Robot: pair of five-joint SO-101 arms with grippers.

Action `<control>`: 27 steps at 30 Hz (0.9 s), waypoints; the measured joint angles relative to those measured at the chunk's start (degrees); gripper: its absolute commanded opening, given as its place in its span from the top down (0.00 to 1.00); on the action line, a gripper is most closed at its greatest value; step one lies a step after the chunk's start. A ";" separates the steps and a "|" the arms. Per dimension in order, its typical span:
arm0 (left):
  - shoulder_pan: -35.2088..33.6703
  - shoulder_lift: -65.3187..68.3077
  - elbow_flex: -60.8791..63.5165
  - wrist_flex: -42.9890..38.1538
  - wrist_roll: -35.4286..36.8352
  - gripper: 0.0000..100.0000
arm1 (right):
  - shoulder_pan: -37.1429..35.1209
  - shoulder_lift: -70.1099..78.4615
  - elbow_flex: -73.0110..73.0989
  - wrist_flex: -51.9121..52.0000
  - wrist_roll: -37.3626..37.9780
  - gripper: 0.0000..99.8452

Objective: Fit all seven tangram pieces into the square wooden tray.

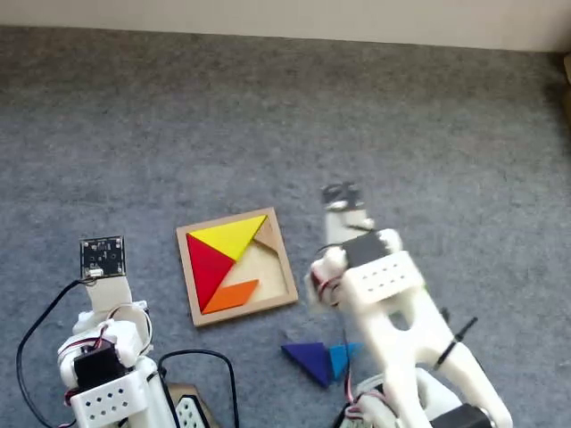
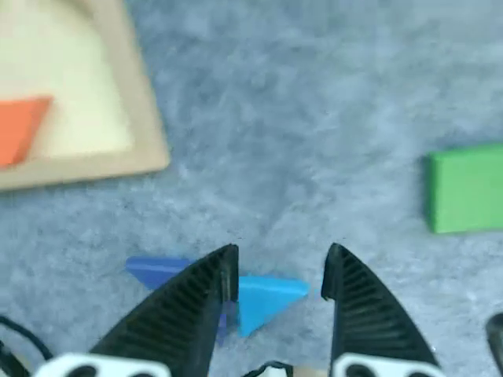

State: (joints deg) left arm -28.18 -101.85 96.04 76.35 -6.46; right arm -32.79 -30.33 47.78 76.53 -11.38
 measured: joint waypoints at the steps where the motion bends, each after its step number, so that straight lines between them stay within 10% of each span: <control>1: 0.00 0.00 0.00 0.00 0.00 0.99 | -3.08 0.00 0.35 0.00 -0.26 0.82; 10: 0.00 0.00 0.00 0.00 0.00 0.99 | -23.47 0.00 7.82 -5.27 -3.69 0.69; 27: 0.00 0.00 0.00 0.00 0.00 0.99 | -25.32 0.00 17.93 -13.45 -3.60 0.77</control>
State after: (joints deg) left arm -28.18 -101.85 96.04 76.35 -6.46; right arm -58.11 -30.33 65.71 63.08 -14.99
